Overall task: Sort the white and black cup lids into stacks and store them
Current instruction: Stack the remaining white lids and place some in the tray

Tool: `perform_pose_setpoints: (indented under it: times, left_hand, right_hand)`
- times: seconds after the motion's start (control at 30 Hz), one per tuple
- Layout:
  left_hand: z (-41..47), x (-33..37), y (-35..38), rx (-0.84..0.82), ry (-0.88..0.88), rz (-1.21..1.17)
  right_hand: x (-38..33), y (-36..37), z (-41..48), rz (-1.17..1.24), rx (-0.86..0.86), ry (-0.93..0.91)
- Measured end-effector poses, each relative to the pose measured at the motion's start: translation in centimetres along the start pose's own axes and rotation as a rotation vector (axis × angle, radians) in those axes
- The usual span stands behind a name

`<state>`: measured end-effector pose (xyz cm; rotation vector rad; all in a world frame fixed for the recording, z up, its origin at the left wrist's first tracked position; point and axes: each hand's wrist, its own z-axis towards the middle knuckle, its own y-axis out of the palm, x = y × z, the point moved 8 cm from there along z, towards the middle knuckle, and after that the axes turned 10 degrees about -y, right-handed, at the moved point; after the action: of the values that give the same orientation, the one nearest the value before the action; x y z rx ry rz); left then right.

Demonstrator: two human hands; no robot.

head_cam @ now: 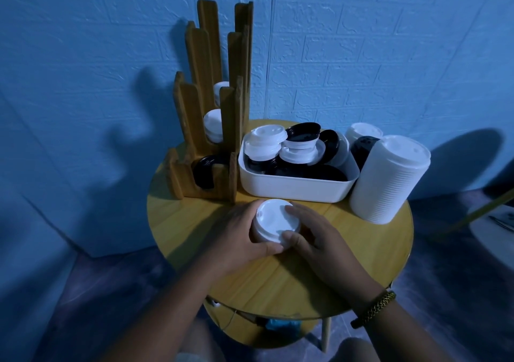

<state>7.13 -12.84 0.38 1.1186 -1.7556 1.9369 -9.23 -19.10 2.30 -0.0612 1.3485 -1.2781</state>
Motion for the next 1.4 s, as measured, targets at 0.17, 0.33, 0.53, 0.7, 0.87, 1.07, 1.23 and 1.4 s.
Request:
perform_pose_setpoints:
  times: [0.17,0.33,0.53,0.7,0.87,1.07,1.23,1.4]
  left_hand:
    - [0.2,-0.5,0.1,-0.014,-0.032,-0.055]
    - [0.0,-0.8,-0.2,0.019,-0.041,-0.119]
    - [0.2,-1.2,-0.5,0.080,-0.104,-0.182]
    - [0.2,-1.1,-0.5,0.146,-0.112,-0.178]
    - [0.3,-1.2,-0.6,0.159,-0.114,-0.160]
    - [0.4,-1.2,-0.7,0.175,-0.116,-0.147]
    - [0.4,-1.1,-0.9,0.172,-0.108,-0.147]
    - [0.4,-1.0,-0.9,0.164,-0.098,-0.143]
  right_hand:
    - [-0.4,-0.3,0.3,-0.115,-0.082,-0.008]
    - [-1.6,-0.5,2.2,-0.300,-0.178,-0.053]
    - [-3.6,-3.3,6.4,-0.291,0.067,-0.184]
    - [-4.1,-4.7,10.2,-0.426,0.200,-0.285]
    - [-3.4,-3.2,14.0,-0.662,0.089,-0.258]
    - [-3.6,-3.3,16.9,-0.905,0.070,-0.244]
    - [-3.4,-3.0,17.5,-0.990,0.058,-0.262]
    - [-2.9,-2.8,17.3,-0.972,0.041,-0.291]
